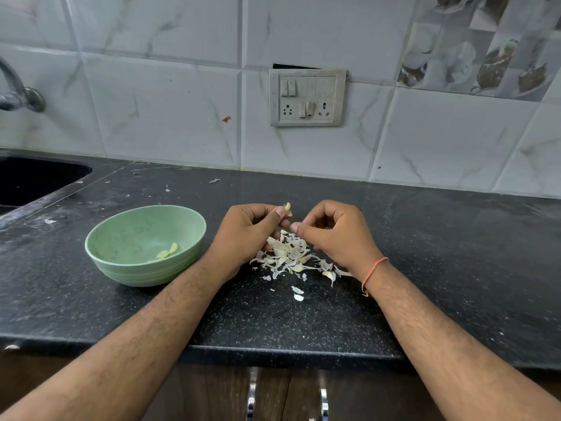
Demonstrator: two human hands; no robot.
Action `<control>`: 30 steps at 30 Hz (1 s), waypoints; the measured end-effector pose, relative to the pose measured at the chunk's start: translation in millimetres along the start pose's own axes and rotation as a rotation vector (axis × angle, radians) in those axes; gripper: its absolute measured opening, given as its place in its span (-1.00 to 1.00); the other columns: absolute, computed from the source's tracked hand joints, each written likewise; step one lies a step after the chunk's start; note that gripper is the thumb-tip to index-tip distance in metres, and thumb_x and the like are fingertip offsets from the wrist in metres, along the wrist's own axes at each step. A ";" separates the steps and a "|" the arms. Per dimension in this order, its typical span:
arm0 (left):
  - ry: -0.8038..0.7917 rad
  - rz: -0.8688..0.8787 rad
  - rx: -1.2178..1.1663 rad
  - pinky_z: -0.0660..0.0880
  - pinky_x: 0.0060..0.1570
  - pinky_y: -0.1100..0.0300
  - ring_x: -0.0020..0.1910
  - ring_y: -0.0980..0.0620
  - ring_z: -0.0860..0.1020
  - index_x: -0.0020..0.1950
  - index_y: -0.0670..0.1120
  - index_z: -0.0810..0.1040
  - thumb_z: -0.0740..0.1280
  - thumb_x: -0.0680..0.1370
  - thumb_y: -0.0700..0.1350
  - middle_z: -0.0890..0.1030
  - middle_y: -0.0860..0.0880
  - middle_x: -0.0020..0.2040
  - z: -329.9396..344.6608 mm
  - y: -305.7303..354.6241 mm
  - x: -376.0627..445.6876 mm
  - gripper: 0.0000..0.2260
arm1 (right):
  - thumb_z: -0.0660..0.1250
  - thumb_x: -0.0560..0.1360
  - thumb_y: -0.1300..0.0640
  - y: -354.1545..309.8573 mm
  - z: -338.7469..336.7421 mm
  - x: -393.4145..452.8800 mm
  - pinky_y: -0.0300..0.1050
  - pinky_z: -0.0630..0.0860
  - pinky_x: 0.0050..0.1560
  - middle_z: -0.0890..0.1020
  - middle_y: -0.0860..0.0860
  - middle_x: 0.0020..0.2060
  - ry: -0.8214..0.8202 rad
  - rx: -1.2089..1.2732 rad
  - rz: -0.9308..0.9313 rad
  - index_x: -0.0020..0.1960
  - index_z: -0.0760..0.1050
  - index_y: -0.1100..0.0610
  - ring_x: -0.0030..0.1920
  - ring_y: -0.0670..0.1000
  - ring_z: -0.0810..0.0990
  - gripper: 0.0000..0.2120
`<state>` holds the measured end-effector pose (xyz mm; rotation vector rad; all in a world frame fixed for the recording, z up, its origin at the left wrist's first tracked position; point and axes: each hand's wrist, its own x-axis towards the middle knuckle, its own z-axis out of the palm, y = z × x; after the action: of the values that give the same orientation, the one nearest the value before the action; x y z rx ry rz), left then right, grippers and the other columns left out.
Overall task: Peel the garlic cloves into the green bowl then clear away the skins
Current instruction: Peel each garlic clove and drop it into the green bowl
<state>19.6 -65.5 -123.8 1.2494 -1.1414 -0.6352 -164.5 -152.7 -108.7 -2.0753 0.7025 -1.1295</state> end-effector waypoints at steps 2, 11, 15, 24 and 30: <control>0.001 0.005 -0.002 0.58 -0.31 0.12 -0.18 -0.05 0.59 0.01 -0.05 0.77 0.39 0.69 -0.04 0.76 -0.14 -0.06 1.4 1.4 -0.6 -0.81 | 0.65 0.43 0.16 0.9 -1.1 0.7 0.04 0.62 -0.18 0.70 -0.07 -0.26 -0.027 0.032 -0.028 -0.18 0.68 0.00 -0.26 -0.03 0.65 -0.84; -0.046 0.039 0.019 0.53 -0.40 0.20 -0.23 0.00 0.57 0.05 -0.07 0.75 0.36 0.71 -0.06 0.75 -0.13 -0.07 2.0 2.6 -3.1 -0.81 | 0.55 0.55 0.03 5.5 0.0 2.6 0.25 0.69 -0.15 0.75 -0.05 -0.13 0.031 0.065 0.006 0.00 0.75 -0.06 -0.09 0.14 0.68 -0.96; -0.062 0.049 0.122 0.52 -0.41 0.19 -0.41 0.01 0.53 0.06 0.03 0.77 0.40 0.68 -0.01 0.72 0.01 -0.25 2.3 1.7 -3.3 -0.85 | 0.56 0.55 0.08 4.1 1.2 1.7 0.12 0.72 -0.10 0.77 -0.10 -0.03 -0.032 0.089 0.005 0.05 0.76 -0.01 -0.05 0.07 0.73 -0.92; 0.041 0.239 0.327 0.60 -0.29 0.15 -0.35 0.02 0.65 0.05 0.13 0.78 0.52 0.60 0.00 0.74 0.12 -0.23 -0.5 3.6 -8.3 -0.94 | 0.59 0.52 0.12 3.1 0.5 1.1 0.17 0.71 -0.16 0.77 0.06 -0.11 -0.055 0.175 0.060 0.00 0.76 0.08 -0.15 0.01 0.67 -0.92; 0.086 0.337 0.388 0.57 -0.27 0.26 -0.27 0.11 0.65 -0.03 0.10 0.76 0.56 0.56 -0.04 0.71 0.20 -0.17 -0.4 7.0 -11.7 -0.96 | 0.62 0.48 0.13 0.0 -0.4 -0.6 0.20 0.68 -0.07 0.78 0.12 -0.14 -0.063 0.239 0.085 -0.01 0.76 0.14 -0.12 0.10 0.72 -0.87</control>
<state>14.4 -53.2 -120.8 1.3490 -1.4055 -0.1079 -165.1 -152.4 -108.9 -1.8539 0.5894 -1.0422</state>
